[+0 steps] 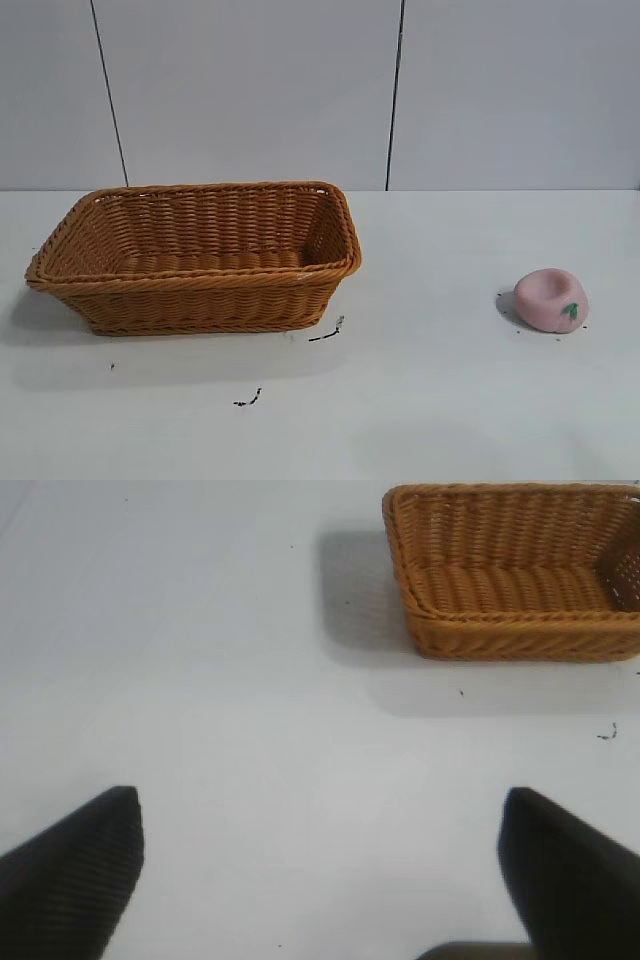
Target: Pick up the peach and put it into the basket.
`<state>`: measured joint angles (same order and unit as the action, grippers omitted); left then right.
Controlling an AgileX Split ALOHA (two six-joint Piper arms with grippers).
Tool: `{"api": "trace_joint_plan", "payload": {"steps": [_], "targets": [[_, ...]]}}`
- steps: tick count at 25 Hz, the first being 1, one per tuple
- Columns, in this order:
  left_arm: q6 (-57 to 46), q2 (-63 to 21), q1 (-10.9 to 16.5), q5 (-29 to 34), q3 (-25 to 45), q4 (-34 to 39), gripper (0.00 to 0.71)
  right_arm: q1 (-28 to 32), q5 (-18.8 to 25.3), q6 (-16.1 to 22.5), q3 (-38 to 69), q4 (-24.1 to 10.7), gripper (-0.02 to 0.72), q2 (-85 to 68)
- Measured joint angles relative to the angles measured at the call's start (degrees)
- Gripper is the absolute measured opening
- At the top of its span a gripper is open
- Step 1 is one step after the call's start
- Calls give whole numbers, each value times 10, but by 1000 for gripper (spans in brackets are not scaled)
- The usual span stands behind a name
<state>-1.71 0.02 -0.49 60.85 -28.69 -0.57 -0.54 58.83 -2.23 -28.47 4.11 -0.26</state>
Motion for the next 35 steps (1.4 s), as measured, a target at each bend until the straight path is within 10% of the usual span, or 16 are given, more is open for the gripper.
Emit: {"api": "trace_joint_plan", "payload": {"steps": [19, 35], "targets": [[0, 0, 0, 0, 0, 0, 693, 0, -8, 0, -9, 0, 632, 17], [0, 0, 0, 0, 0, 0, 693, 0, -69, 0, -248, -1, 632, 635]]}}
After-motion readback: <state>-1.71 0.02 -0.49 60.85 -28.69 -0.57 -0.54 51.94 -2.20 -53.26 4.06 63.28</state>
